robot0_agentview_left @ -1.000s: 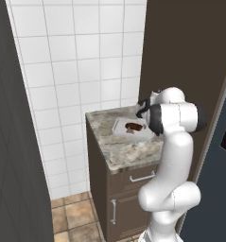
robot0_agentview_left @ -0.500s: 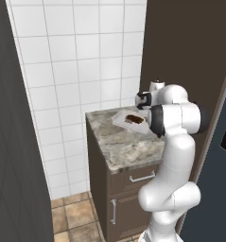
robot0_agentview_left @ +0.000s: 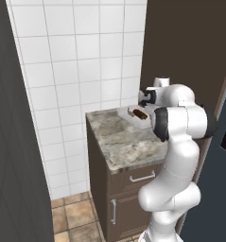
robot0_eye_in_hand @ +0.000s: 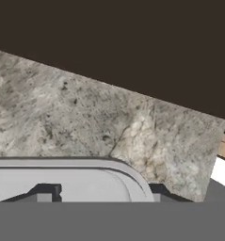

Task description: Take the sweet potato and garlic out of the freezer and place them in the tupperware container on the counter. Then put the tupperware containing the vegetables back in the freezer.

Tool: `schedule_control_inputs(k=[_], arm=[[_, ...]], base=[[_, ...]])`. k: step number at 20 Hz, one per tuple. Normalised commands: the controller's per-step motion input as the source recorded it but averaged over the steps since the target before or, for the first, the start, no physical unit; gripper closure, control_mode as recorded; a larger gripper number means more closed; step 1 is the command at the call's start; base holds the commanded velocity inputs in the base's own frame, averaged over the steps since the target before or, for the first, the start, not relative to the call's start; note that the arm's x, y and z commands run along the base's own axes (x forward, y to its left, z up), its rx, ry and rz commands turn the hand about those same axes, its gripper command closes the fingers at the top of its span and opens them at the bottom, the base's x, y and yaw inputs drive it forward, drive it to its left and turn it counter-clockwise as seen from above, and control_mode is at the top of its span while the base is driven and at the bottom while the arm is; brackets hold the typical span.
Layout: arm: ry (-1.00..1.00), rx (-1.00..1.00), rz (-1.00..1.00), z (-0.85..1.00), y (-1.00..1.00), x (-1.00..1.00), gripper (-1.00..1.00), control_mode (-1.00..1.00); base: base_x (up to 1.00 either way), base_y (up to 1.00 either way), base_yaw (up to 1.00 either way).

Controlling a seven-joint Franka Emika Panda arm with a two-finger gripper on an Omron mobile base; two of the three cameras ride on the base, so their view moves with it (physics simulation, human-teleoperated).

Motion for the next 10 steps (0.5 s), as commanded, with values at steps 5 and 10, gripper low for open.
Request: schedule_control_inputs(k=[5,10], arm=[[-0.07,-0.01,-0.44,0.05,0.12,-0.38,1.00,-1.00],[-0.15,-0.07,-0.36,0.07,0.24,-0.26,1.00,-1.00]], base=[[0.00,0.00,0.00],[0.00,0.00,0.00]])
